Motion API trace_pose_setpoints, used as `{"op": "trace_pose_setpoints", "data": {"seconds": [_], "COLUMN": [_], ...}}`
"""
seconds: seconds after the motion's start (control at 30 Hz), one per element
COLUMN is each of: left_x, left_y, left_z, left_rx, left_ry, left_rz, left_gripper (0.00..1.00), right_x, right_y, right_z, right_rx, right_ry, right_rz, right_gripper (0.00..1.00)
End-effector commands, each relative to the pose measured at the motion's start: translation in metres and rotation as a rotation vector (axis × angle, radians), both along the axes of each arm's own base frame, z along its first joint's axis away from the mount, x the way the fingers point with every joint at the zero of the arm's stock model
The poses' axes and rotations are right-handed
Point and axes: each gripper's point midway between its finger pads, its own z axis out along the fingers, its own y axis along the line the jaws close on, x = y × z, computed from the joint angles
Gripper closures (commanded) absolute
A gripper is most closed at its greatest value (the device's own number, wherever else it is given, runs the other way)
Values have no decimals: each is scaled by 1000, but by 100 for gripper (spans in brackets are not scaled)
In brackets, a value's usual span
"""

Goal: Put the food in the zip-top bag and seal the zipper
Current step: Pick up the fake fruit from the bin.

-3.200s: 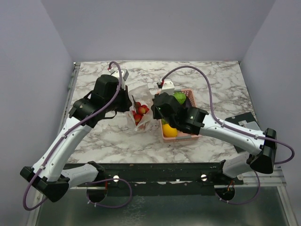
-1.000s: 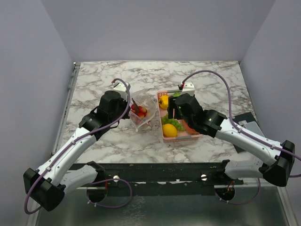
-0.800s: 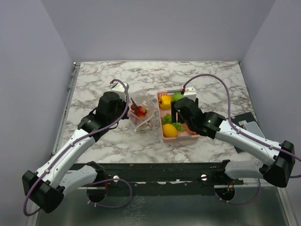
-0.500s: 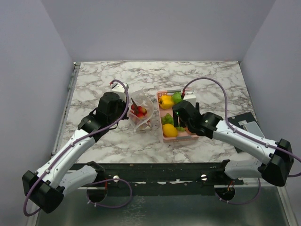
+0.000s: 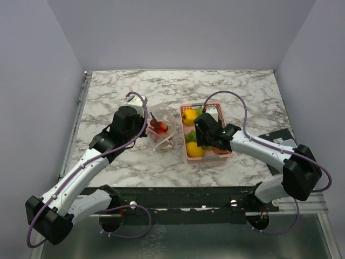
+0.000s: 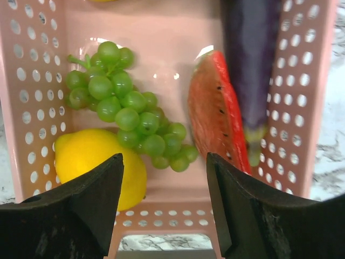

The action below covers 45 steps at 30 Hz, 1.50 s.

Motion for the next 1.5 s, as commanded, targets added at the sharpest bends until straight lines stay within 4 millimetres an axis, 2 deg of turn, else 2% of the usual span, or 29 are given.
{"op": "trace_pose_setpoints", "data": {"seconds": [0.0, 0.17, 0.47, 0.63, 0.77, 0.93, 1.2, 1.47], "left_x": [1, 1, 0, 1, 1, 1, 1, 1], "left_y": [0, -2, -3, -4, -3, -3, -2, -2], "left_z": [5, 2, 1, -1, -1, -2, -1, -2], "left_rx": [-11, -13, -12, -12, -10, -7, -6, -4], "left_ry": [-23, -12, -9, -4, -4, -1, -6, -4], "left_rz": [-2, -12, -17, -21, -20, -18, -14, -12], "left_gripper": [100, 100, 100, 100, 100, 100, 100, 100], "right_x": [13, 21, 34, 32, 32, 35, 39, 37], "right_y": [28, 42, 44, 42, 38, 33, 17, 17], "right_z": [-5, -20, -48, -59, -58, -39, 8, 62], "right_rx": [67, 80, 64, 50, 37, 25, 22, 108], "right_ry": [21, 52, 97, 119, 115, 71, -39, -130], "right_rz": [61, 80, 61, 65, 57, 52, 24, 34], "right_gripper": [33, 33, 37, 50, 73, 98, 99, 99]}}
